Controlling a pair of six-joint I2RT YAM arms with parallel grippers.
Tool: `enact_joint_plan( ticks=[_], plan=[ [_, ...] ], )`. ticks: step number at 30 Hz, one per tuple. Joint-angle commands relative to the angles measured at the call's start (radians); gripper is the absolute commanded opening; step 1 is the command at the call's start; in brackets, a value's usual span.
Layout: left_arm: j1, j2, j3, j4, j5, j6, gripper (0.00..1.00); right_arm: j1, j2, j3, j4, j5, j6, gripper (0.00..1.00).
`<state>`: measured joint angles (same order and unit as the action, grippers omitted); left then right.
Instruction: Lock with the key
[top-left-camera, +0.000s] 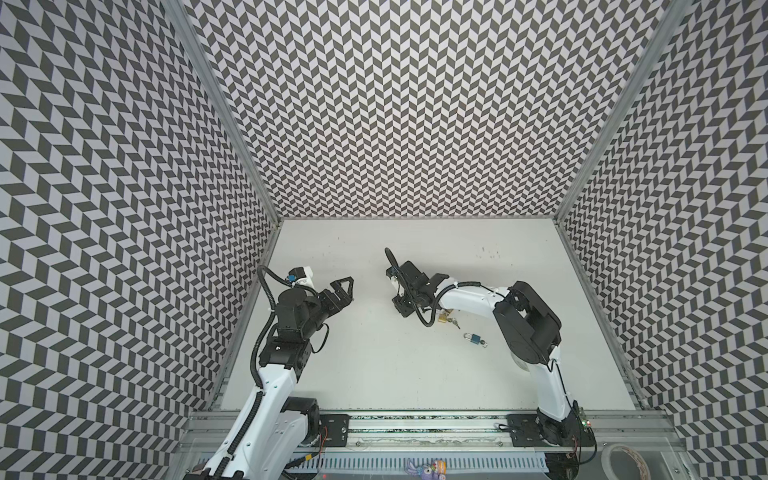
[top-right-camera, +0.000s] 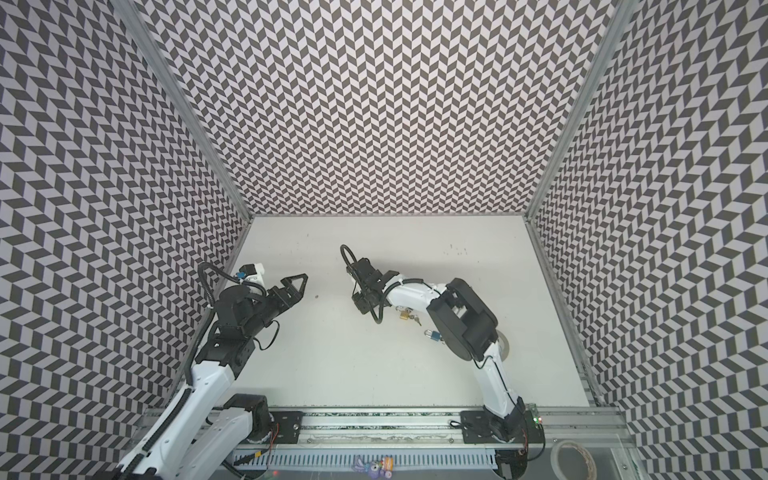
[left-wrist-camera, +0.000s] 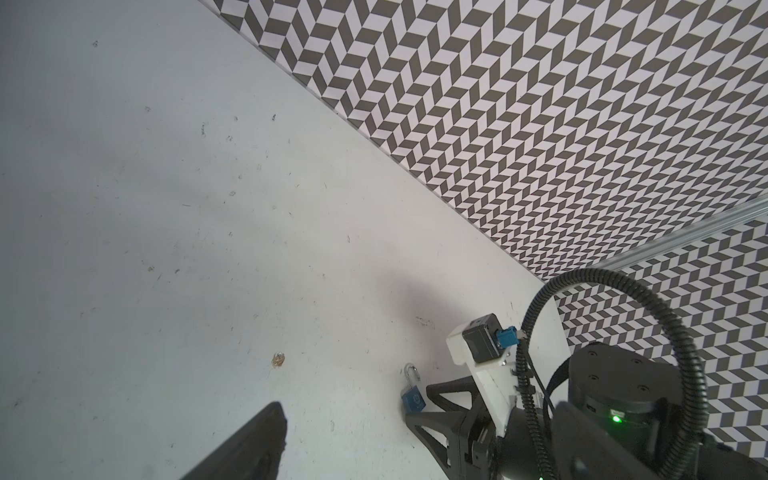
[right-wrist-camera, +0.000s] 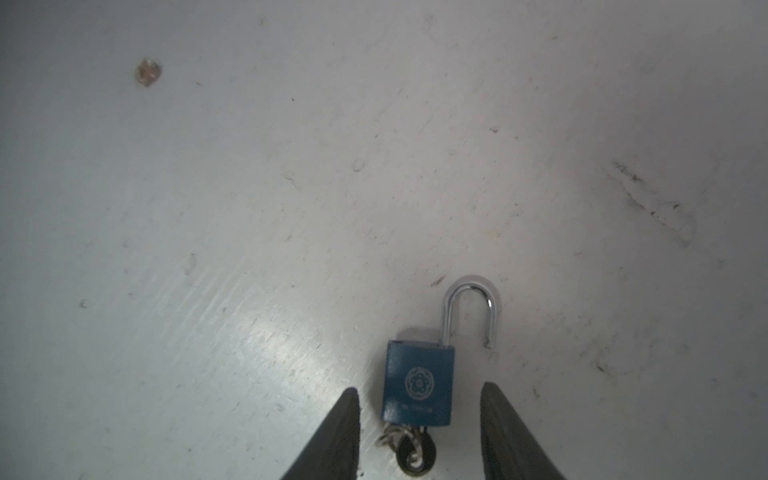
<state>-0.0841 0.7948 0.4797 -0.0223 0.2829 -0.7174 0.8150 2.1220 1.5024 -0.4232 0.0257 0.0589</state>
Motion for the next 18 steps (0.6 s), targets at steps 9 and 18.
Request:
enact_joint_plan(
  ticks=[9,18],
  plan=[
    [0.006,0.003,0.004,0.012,-0.002,0.001,1.0,0.0,0.041,0.035,-0.009,-0.005,-0.033,0.41],
    [0.007,0.001,0.0,0.008,-0.008,0.001,1.0,0.0,0.059,0.033,-0.009,-0.014,-0.04,0.37]
  ],
)
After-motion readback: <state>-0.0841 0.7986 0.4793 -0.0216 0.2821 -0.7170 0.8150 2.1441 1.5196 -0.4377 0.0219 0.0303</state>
